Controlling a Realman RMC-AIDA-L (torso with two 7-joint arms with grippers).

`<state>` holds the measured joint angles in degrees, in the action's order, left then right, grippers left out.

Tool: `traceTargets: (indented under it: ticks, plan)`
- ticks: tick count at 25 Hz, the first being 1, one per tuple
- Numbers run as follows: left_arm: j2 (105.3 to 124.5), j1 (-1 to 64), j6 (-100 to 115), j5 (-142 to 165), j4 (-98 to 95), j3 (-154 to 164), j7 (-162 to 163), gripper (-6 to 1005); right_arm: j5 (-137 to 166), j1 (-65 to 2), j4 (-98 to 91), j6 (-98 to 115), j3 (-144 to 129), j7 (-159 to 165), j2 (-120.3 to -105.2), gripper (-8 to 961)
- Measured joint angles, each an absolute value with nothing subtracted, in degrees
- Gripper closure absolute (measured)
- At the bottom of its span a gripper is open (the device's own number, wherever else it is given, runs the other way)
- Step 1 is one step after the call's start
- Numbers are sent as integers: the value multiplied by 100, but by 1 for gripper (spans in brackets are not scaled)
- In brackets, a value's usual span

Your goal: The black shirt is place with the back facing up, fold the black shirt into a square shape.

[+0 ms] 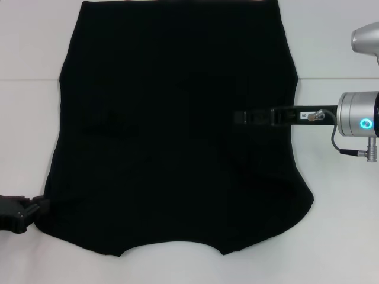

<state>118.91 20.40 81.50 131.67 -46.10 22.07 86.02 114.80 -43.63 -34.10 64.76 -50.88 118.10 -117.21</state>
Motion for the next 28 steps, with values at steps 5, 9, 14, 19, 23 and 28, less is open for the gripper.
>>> traceTargets:
  ticks: [5,9,14,19,23,28]
  plan:
    - [11901,2039,8135,13173,-4609,2223,8604,872,11479,-4314,-3420,6492,-5089,11829,-11713,206]
    - [11900,2039,8139,13175,-4608,2218,8604,957,11501,-4266,-3426,6497,-5089,11866,-11674,206]
    - [11890,2038,8216,13173,-4640,2211,8690,991,11520,-4002,-3458,6869,-5076,12043,-11413,206]
    - [11886,2038,8269,13146,-4690,2211,8748,991,11523,-3589,-3459,7277,-5055,12286,-11067,206]
    - [11884,2039,8265,13140,-4694,2206,8786,992,11523,-3339,-3364,7441,-5041,12319,-10860,206]
    - [11883,2040,8246,13141,-4694,2206,8794,992,11538,-3255,-3131,7452,-5060,12309,-10769,207]
